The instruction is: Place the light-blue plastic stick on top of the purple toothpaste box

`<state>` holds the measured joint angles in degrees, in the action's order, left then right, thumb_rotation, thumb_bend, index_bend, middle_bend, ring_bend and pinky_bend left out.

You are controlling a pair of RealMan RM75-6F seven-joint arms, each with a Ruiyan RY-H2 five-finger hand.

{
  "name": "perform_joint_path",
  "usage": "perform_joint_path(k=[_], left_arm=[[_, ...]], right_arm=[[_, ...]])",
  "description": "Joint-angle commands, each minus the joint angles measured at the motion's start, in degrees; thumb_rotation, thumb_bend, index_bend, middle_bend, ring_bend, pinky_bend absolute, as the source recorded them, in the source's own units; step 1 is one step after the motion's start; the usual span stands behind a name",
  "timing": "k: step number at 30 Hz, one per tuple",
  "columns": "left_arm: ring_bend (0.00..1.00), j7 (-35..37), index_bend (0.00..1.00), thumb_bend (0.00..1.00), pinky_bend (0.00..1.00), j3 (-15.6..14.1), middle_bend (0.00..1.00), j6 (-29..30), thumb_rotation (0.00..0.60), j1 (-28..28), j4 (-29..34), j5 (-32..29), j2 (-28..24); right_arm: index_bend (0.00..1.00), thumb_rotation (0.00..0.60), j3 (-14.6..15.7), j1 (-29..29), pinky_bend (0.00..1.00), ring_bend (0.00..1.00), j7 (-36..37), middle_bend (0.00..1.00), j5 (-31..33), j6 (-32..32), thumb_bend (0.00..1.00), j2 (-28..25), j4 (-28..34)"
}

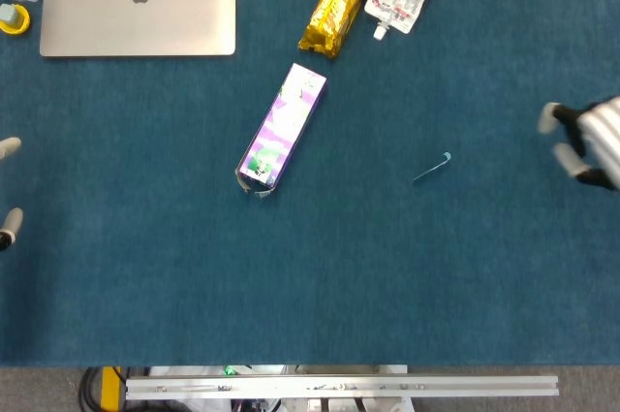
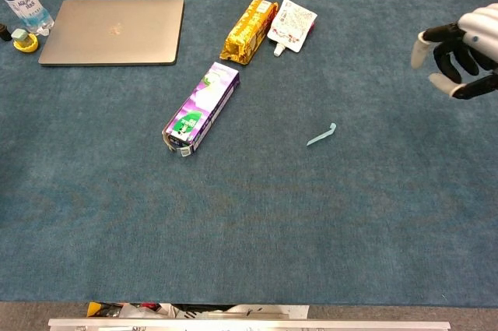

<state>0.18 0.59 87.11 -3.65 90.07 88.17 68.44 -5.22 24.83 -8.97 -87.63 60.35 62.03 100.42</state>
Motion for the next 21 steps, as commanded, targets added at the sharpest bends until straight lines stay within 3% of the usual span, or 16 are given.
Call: perform_joint_path(k=[1, 4, 10, 21], left_arm=[[0.14, 0.5, 0.21, 0.26, 0.1, -0.3, 0.14, 0.3, 0.6, 0.4, -0.4, 0.1, 0.0], [0.14, 1.0, 0.21, 0.26, 0.1, -0.3, 0.14, 0.5, 0.6, 0.6, -0.8, 0.0, 0.0], [0.14, 1.7, 0.21, 0.26, 0.1, -0.3, 0.14, 0.8, 0.6, 0.9, -1.4, 0.0, 0.1], [0.14, 2.9, 0.21, 0.26, 0.1, -0.3, 0.14, 0.7, 0.6, 1.3, -2.8, -0.3, 0.4]], right_arm=[[0.5, 0.6, -2.4, 4.5, 0.94, 0.99, -5.2, 1.0, 4.9, -4.6, 0.37, 5.2, -1.2], [0.53, 0.6, -2.7, 6.4, 0.99, 1.0, -7.8, 1.0, 6.7, -6.4, 0.37, 8.3, -2.8], [0.54, 0.6, -2.4, 10.1, 1.0, 1.0, -12.0, 1.0, 9.9, -10.6, 0.37, 13.5, -6.0], [0.55, 0.6, 1.0, 13.1, 1.0, 1.0, -16.2, 1.0, 11.9, -14.1, 0.37, 19.0, -9.7]])
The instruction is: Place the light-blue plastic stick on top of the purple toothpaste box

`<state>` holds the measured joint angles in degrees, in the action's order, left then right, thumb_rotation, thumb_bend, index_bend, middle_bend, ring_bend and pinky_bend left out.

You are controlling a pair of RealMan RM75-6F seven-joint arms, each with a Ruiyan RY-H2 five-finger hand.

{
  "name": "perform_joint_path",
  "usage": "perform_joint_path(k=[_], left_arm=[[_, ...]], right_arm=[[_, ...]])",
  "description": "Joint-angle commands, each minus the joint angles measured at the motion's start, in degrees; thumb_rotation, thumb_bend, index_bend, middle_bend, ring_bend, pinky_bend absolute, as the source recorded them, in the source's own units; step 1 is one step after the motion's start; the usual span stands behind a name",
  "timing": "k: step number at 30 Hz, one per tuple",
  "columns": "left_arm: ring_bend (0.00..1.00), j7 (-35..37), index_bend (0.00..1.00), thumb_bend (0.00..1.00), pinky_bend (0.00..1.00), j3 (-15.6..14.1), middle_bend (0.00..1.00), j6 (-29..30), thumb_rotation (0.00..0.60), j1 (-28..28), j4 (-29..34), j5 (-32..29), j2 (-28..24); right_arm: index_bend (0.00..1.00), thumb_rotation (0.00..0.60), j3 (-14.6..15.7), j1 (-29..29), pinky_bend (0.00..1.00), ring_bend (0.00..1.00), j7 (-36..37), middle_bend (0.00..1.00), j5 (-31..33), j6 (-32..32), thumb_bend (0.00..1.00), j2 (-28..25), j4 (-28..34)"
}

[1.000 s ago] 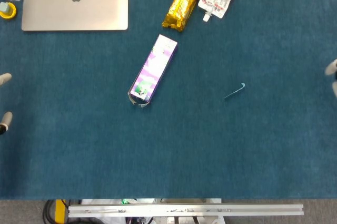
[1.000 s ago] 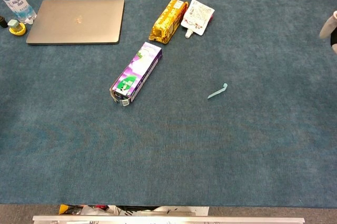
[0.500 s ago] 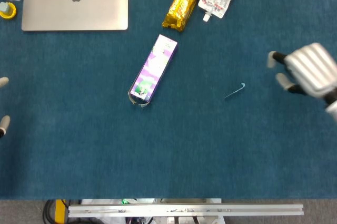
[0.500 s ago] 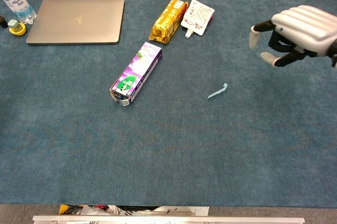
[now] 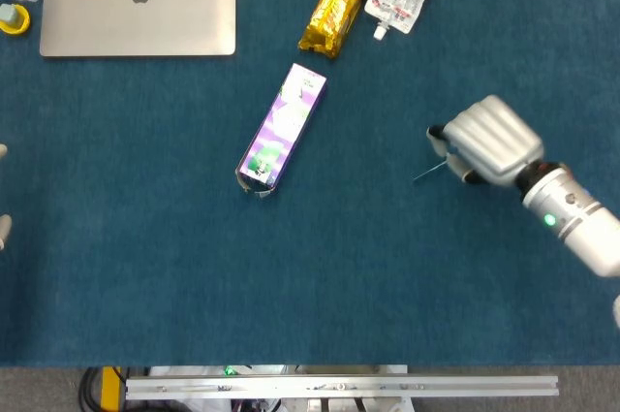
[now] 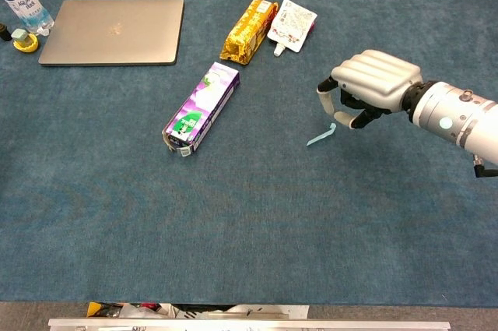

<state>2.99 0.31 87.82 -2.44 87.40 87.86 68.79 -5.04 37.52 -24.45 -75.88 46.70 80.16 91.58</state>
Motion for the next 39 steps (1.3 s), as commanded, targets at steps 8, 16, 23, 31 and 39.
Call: perform_joint_path(k=[8, 16, 23, 31, 39], left_arm=[[0.14, 0.6, 0.21, 0.26, 0.1, 0.0, 0.14, -0.2, 0.6, 0.0, -0.1, 0.2, -0.1], [0.14, 0.7, 0.21, 0.26, 0.1, 0.1, 0.14, -0.6, 0.6, -0.2, 0.0, 0.1, -0.4], [0.14, 1.2, 0.21, 0.26, 0.1, 0.3, 0.14, -0.7, 0.6, -0.2, -0.3, -0.2, -0.5], [0.14, 1.6, 0.21, 0.26, 0.1, 0.2, 0.14, -1.1, 0.6, 0.0, -1.1, -0.7, -0.4], [0.14, 2.0, 0.21, 0.26, 0.1, 0.3, 0.14, -0.9, 0.6, 0.1, -1.5, -0.7, -0.4]], right_arm=[[0.55, 0.6, 1.7, 1.3, 1.0, 1.0, -1.2, 1.0, 1.3, -0.7, 0.29, 3.7, -3.9], [0.55, 0.6, 2.1, 2.3, 1.0, 1.0, -1.4, 1.0, 1.9, -1.0, 0.29, 5.7, -6.1], [0.55, 0.6, 2.2, 3.4, 1.0, 1.0, -2.5, 1.0, 3.2, -1.6, 0.29, 7.2, -7.3], [0.55, 0.6, 2.7, 4.2, 1.0, 1.0, -3.5, 1.0, 4.1, -1.9, 0.29, 8.7, -8.4], [0.55, 0.6, 2.8, 4.7, 1.0, 1.0, -3.5, 1.0, 5.0, -1.7, 0.29, 9.2, -9.2]])
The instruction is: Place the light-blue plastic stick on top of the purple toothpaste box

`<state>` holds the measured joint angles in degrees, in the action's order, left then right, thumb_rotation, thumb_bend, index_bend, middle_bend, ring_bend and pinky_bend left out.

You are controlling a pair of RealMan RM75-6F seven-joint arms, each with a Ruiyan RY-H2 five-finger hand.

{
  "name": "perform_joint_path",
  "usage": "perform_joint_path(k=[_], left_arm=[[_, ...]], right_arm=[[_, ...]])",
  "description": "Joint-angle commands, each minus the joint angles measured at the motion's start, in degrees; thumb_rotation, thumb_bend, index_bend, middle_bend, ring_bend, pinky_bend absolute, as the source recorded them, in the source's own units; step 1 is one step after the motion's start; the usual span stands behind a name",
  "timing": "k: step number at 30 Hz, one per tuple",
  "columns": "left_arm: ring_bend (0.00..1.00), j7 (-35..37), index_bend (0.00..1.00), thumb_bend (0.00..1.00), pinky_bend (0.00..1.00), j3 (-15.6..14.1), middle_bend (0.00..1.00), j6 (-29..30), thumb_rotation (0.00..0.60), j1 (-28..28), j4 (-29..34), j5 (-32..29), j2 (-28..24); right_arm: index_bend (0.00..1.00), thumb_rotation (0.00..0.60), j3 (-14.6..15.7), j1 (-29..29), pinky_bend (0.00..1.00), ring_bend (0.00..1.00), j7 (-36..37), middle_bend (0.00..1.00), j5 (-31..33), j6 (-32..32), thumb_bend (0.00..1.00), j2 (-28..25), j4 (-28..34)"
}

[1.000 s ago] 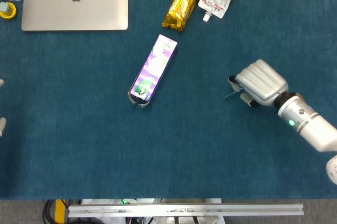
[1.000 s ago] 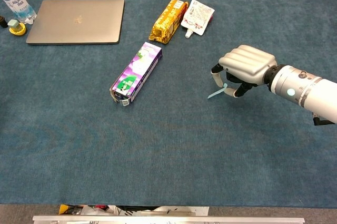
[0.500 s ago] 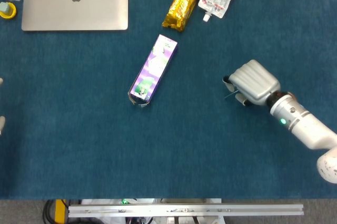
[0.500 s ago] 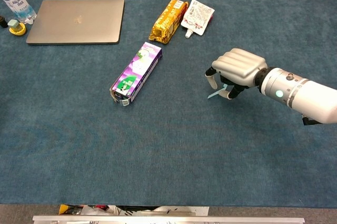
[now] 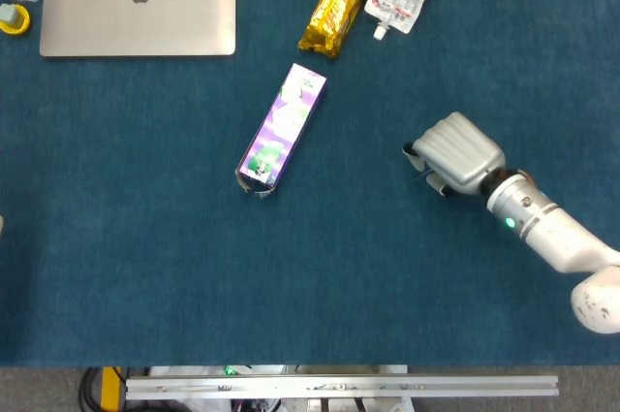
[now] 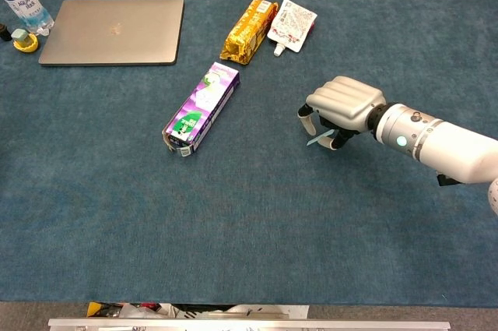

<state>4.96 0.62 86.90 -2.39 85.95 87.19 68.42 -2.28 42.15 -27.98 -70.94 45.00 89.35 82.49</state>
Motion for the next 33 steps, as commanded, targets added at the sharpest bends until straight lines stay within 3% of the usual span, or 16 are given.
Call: perform_joint_path(k=[1, 33], left_arm=[[0.14, 0.0, 0.21, 0.26, 0.1, 0.0, 0.14, 0.0, 0.6, 0.0, 0.0, 0.0, 0.0], [0.14, 0.8, 0.21, 0.26, 0.1, 0.4, 0.14, 0.0, 0.6, 0.3, -1.3, -0.7, 0.5]], right_arm=[[0.55, 0.6, 0.1, 0.1, 1.0, 1.0, 0.0, 1.0, 0.1, 0.0, 0.29, 0.1, -0.2], [0.55, 0.6, 0.6, 2.1, 1.0, 1.0, -1.3, 1.0, 3.8, -0.9, 0.3, 2.4, -2.9]])
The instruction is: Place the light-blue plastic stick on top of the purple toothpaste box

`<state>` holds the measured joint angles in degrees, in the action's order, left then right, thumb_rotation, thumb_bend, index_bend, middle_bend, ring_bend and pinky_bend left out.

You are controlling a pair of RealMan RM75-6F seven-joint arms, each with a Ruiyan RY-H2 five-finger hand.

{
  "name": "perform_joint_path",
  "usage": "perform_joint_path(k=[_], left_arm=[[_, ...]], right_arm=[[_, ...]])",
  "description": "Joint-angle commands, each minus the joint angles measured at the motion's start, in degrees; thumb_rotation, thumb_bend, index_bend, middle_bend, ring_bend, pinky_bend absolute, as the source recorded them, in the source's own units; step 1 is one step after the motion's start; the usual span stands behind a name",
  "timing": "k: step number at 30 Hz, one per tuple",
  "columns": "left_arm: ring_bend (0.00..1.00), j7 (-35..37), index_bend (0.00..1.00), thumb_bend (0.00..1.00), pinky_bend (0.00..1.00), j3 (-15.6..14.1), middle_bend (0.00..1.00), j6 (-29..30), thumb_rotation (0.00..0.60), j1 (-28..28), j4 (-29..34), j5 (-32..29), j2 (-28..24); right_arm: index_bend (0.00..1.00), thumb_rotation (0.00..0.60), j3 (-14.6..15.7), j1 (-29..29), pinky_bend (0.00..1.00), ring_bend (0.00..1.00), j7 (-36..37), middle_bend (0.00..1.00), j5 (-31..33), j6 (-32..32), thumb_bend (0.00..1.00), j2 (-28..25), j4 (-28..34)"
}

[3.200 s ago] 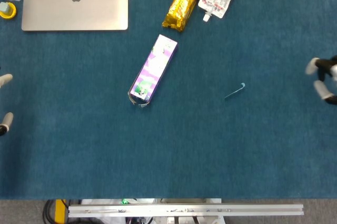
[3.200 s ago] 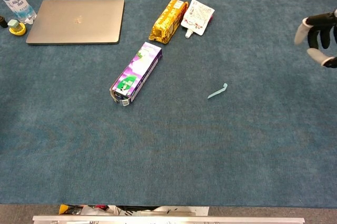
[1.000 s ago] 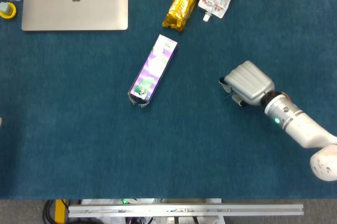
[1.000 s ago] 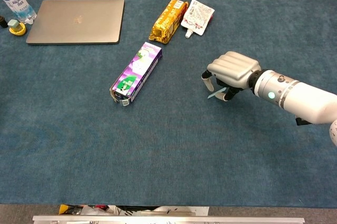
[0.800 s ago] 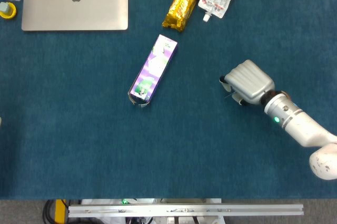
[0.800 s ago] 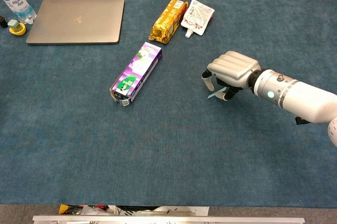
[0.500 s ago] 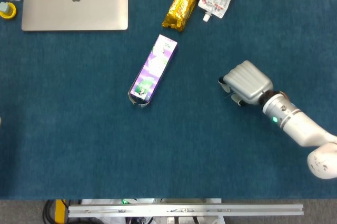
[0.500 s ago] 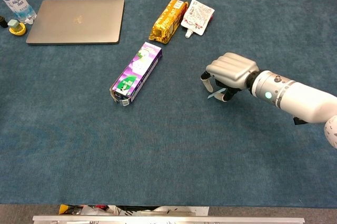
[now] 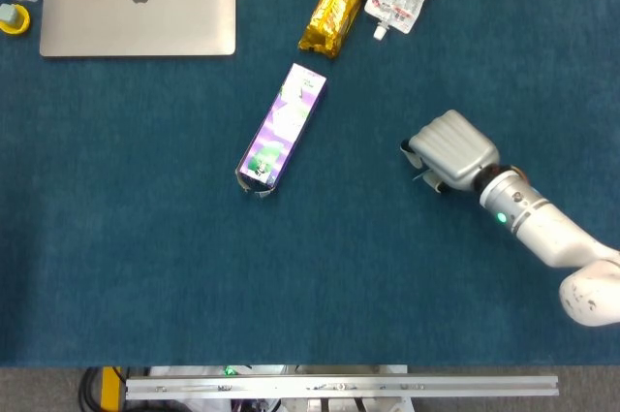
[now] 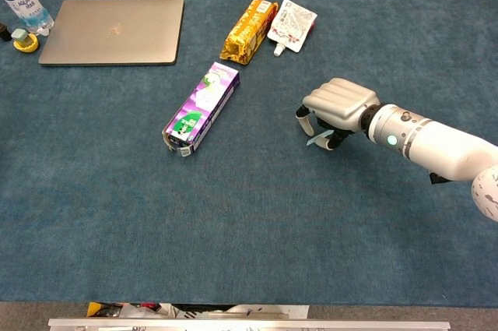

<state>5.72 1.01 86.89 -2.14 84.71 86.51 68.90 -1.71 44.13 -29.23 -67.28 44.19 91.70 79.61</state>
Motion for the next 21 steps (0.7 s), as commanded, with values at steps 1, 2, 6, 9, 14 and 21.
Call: perform_joint_path(k=[1, 2, 6, 9, 14, 21], left_arm=[[0.14, 0.2, 0.21, 0.26, 0.1, 0.0, 0.14, 0.0, 0.6, 0.1, -0.1, -0.1, 0.0], [0.14, 0.2, 0.21, 0.26, 0.1, 0.0, 0.14, 0.0, 0.6, 0.1, -0.1, -0.1, 0.0], [0.14, 0.5, 0.21, 0.26, 0.1, 0.1, 0.14, 0.0, 0.6, 0.1, -0.2, -0.2, 0.0], [0.14, 0.6, 0.21, 0.26, 0.1, 0.1, 0.14, 0.0, 0.6, 0.1, -0.4, -0.1, 0.0], [0.14, 0.9, 0.21, 0.26, 0.1, 0.0, 0.14, 0.0, 0.6, 0.2, -0.8, -0.2, 0.1], [0.14, 1.1, 0.21, 0.26, 0.1, 0.0, 0.14, 0.2, 0.6, 0.4, -0.9, -0.3, 0.1]], right_arm=[[0.55, 0.6, 0.0, 0.1, 1.0, 1.0, 0.0, 1.0, 0.2, -0.1, 0.31, 0.1, 0.0], [0.55, 0.6, 0.0, 0.2, 1.0, 1.0, -0.1, 1.0, 0.2, -0.1, 0.31, 0.1, 0.0], [0.56, 0.6, 0.2, 0.2, 1.0, 1.0, -0.4, 1.0, 0.5, 0.1, 0.35, 0.1, 0.2], [0.57, 0.6, 0.3, 0.3, 1.0, 1.0, -0.7, 1.0, 0.8, 0.3, 0.36, 0.1, 0.4], [0.58, 0.6, 0.3, 0.4, 1.0, 1.0, -1.2, 1.0, 1.3, 0.5, 0.38, 0.1, 0.6], [0.6, 0.6, 0.1, 0.6, 1.0, 1.0, -0.8, 1.0, 1.7, 0.8, 0.39, -0.4, 1.6]])
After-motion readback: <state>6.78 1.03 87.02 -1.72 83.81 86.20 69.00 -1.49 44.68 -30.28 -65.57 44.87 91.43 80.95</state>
